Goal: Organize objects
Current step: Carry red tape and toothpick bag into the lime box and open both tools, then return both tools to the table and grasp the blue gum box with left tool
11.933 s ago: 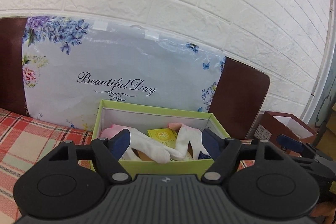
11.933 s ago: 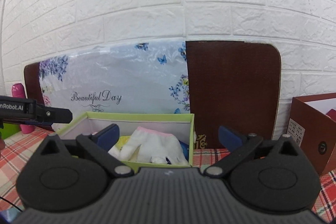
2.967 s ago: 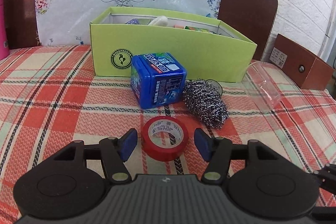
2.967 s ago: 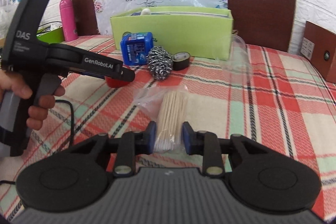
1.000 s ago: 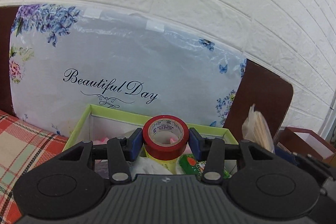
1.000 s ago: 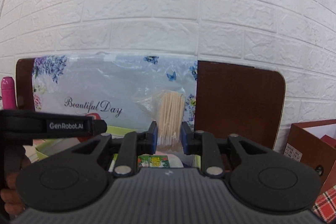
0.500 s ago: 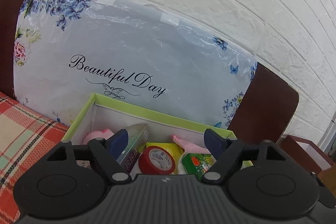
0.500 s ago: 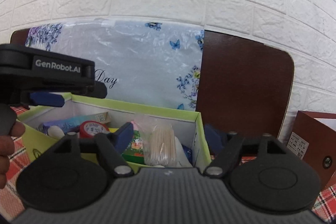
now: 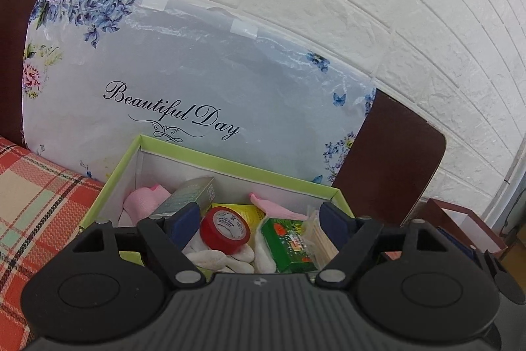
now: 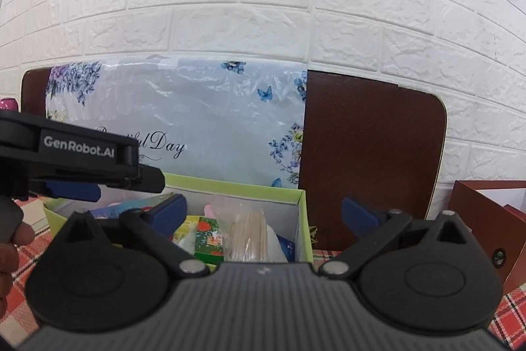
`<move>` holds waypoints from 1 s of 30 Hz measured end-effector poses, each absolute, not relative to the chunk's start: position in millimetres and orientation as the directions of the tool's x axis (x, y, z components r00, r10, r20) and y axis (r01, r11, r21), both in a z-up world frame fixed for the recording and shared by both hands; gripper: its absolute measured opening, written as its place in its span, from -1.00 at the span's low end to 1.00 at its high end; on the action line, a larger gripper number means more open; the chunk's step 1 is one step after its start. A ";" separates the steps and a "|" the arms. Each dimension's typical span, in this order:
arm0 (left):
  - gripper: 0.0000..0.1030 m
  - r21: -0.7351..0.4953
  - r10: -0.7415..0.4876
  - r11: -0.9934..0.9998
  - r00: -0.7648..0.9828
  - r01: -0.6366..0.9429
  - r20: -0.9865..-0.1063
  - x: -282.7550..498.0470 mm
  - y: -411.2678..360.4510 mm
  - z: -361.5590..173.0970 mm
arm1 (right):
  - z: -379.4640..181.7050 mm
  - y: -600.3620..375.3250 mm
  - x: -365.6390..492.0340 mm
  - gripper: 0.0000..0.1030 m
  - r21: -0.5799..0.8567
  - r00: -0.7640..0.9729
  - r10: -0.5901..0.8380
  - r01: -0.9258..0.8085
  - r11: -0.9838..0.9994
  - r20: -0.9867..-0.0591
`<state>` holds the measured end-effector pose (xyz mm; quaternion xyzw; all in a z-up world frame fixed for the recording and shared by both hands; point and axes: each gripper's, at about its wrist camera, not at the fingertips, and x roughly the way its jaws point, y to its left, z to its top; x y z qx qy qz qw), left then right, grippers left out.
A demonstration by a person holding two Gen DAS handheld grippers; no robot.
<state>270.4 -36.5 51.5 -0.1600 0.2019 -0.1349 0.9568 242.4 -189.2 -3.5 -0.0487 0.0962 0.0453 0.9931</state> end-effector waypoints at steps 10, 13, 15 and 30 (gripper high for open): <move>0.60 -0.291 -0.284 0.937 0.904 0.192 -0.319 230.0 -42.3 57.3 | 13.3 -199.3 199.3 1.00 -0.109 0.984 0.062 -0.081 0.991 -0.169; 0.60 -0.247 -0.277 0.948 0.899 0.199 -0.339 223.8 -43.2 52.3 | 11.0 -206.6 191.3 1.00 -0.117 0.979 0.044 -0.069 0.991 -0.198; 0.60 -0.207 -0.274 0.956 0.886 0.208 -0.374 223.8 -44.3 44.9 | 7.6 -212.2 190.2 1.00 -0.111 0.973 0.044 -0.071 0.991 -0.229; 0.60 -0.099 -0.238 0.970 0.796 0.221 -0.557 256.8 -42.0 3.9 | -43.2 -244.9 230.0 0.97 -0.104 0.875 0.044 -0.107 0.989 -0.482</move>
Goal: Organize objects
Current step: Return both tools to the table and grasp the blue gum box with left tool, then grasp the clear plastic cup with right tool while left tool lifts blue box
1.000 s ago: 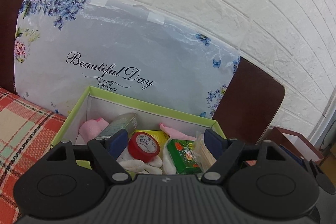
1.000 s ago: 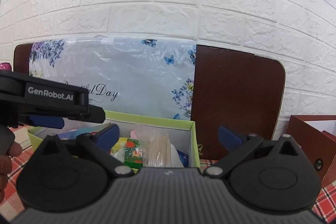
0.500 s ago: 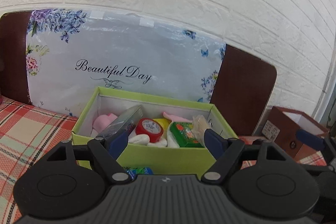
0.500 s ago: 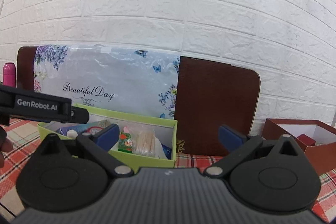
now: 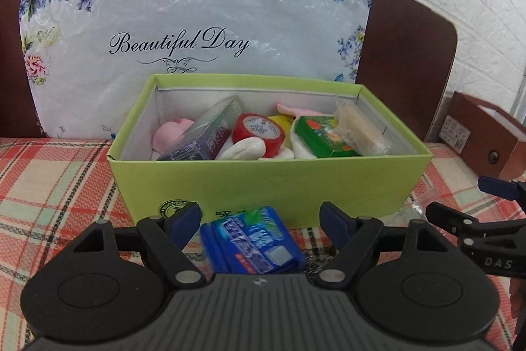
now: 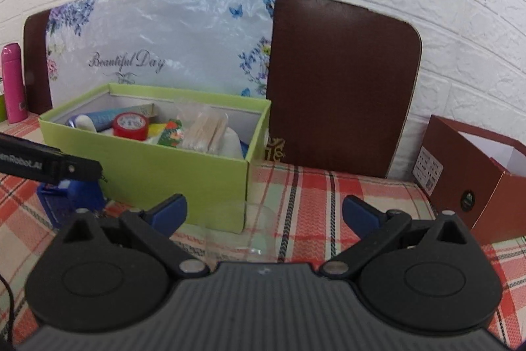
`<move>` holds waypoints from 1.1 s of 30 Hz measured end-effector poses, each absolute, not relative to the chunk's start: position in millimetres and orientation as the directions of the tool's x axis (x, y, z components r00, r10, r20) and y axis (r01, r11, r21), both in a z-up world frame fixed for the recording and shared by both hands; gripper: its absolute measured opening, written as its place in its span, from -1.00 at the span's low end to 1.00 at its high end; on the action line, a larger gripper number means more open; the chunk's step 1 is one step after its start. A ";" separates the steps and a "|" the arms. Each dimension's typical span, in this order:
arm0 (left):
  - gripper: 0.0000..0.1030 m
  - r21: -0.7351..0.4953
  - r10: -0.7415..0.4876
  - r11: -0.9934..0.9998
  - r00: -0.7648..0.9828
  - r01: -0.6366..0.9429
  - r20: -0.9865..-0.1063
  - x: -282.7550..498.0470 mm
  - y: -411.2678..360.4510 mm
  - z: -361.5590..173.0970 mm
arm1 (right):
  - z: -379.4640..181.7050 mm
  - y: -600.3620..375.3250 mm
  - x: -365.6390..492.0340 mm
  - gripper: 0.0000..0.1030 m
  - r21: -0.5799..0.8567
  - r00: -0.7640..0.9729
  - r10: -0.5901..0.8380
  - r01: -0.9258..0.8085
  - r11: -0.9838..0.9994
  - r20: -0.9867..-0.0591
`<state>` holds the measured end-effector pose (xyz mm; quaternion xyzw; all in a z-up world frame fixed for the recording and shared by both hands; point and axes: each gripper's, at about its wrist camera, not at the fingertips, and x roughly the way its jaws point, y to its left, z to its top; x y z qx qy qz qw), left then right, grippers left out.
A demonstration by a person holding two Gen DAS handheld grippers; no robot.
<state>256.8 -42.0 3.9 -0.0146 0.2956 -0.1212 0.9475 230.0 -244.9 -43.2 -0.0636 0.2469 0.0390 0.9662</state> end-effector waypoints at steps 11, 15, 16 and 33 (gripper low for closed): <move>0.60 -0.006 -0.214 0.966 0.785 0.259 -0.581 258.0 -42.0 1.4 | -62.7 -233.1 237.9 0.55 -0.093 0.818 0.098 -0.182 0.979 -0.567; 0.60 0.011 -0.230 0.956 0.768 0.294 -0.597 259.3 -47.1 -5.9 | -60.5 -235.6 237.9 0.44 -0.100 0.816 0.081 -0.167 0.981 -0.572; 0.59 0.005 -0.235 0.955 0.767 0.297 -0.597 260.6 -47.3 -8.5 | -60.9 -235.7 238.6 0.39 -0.101 0.813 0.081 -0.170 0.980 -0.577; 0.45 -0.059 -0.300 0.942 0.746 0.331 -0.595 262.8 -47.9 -14.0 | -68.4 -231.3 242.7 0.02 -0.113 0.783 0.087 -0.196 0.974 -0.615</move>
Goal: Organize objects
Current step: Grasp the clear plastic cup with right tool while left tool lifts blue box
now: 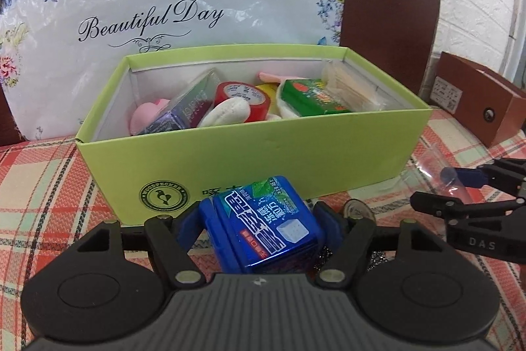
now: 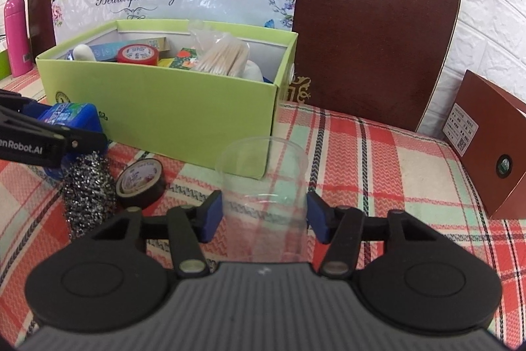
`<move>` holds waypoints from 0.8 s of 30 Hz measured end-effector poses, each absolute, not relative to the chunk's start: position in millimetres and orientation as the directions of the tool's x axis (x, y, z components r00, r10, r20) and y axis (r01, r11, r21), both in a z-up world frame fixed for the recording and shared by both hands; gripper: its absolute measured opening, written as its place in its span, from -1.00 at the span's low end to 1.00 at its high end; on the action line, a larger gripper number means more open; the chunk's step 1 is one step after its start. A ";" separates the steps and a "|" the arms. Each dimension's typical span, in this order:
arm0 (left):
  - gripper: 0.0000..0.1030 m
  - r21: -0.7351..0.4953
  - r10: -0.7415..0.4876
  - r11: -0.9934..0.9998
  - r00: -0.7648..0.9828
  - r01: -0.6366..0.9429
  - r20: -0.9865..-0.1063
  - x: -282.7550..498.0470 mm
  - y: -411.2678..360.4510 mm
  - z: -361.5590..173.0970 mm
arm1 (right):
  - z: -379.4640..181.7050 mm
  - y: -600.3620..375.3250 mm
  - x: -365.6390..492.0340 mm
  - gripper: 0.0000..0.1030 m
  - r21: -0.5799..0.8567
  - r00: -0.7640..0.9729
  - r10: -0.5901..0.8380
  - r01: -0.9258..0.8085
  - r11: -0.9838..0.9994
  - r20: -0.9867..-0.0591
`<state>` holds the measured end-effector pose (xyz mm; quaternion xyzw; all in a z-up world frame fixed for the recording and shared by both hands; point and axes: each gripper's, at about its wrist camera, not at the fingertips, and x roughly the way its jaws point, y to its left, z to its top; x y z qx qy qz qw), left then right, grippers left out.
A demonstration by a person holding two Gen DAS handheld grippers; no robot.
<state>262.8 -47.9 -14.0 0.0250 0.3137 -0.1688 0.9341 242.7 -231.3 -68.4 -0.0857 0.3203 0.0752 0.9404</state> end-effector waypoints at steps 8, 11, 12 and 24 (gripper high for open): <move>0.45 -0.107 -0.419 0.896 0.742 0.430 -0.524 243.9 -51.2 8.6 | -52.8 -228.0 233.5 0.00 -0.139 0.806 0.076 -0.192 0.972 -0.587; 0.45 -0.123 -0.456 0.882 0.754 0.456 -0.473 234.1 -50.7 21.2 | -43.5 -226.8 227.9 0.00 -0.170 0.827 0.039 -0.161 0.972 -0.561; 0.45 -0.130 -0.464 0.879 0.761 0.459 -0.452 231.1 -49.9 25.8 | -39.7 -227.2 225.6 0.00 -0.177 0.834 0.028 -0.150 0.973 -0.551; 0.44 -0.306 -0.307 0.927 0.906 0.215 -0.293 242.2 -19.8 51.7 | 5.6 -228.0 192.6 0.00 -0.090 0.946 0.086 -0.120 0.989 -0.314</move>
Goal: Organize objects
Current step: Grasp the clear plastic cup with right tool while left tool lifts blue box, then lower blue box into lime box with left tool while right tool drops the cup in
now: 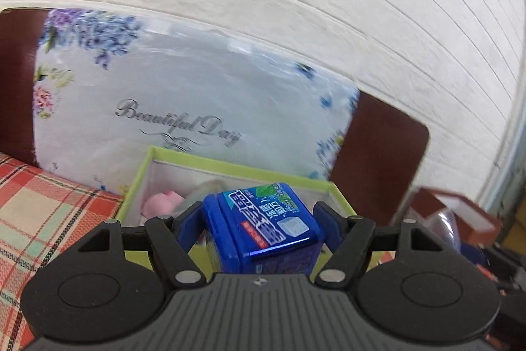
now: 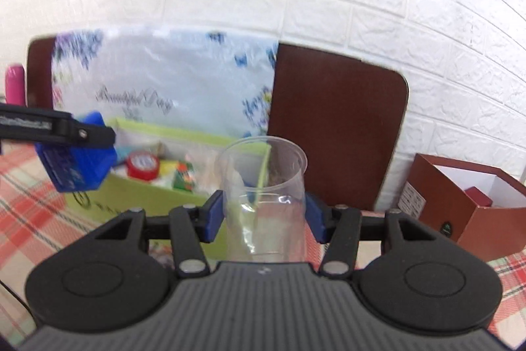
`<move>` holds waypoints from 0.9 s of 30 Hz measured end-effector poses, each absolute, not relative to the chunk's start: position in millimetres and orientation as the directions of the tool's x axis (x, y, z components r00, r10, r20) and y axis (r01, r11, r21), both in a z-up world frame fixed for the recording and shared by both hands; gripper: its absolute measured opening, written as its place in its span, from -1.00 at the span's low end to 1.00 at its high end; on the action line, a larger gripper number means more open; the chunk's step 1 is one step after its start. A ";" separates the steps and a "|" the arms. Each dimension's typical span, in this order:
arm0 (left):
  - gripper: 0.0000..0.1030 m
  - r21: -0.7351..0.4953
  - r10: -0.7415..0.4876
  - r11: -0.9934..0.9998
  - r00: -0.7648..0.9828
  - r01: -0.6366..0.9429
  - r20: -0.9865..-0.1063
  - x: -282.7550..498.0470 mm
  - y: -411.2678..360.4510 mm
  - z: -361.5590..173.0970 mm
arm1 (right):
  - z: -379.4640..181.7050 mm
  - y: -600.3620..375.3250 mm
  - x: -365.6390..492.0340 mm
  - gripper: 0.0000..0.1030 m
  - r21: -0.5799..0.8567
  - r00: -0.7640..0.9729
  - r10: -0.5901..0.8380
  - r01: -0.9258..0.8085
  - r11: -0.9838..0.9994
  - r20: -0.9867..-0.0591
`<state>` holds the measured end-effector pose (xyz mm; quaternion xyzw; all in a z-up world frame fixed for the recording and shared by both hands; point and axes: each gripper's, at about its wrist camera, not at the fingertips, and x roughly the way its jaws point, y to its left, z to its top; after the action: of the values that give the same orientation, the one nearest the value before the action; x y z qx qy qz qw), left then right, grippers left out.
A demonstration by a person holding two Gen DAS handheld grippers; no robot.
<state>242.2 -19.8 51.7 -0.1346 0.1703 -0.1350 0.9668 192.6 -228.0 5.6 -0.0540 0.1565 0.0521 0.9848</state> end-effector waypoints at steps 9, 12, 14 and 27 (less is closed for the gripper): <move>0.09 -0.413 -0.333 0.881 0.923 0.232 -0.193 287.3 -22.6 46.8 | 2.0 -227.2 201.9 0.01 0.034 0.955 0.141 -0.137 0.990 -0.261; -0.02 -0.420 -0.334 0.881 0.916 0.219 -0.222 301.4 -22.8 36.2 | -2.8 -225.2 204.8 0.01 0.033 0.955 0.131 -0.126 0.991 -0.268; -0.02 -0.415 -0.329 0.887 0.909 0.204 -0.256 309.8 -23.0 30.0 | -6.0 -223.5 206.4 0.01 0.036 0.953 0.135 -0.130 0.991 -0.270; 0.38 -0.313 -0.212 0.942 0.941 0.124 -0.265 308.2 -24.9 29.7 | -1.2 -197.6 254.8 0.01 -0.067 0.970 0.109 -0.127 0.990 -0.219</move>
<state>308.2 -24.9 29.7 -0.1474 0.1492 -0.0861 0.9740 254.8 -197.6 -1.2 -0.0402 0.1079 0.0596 0.9916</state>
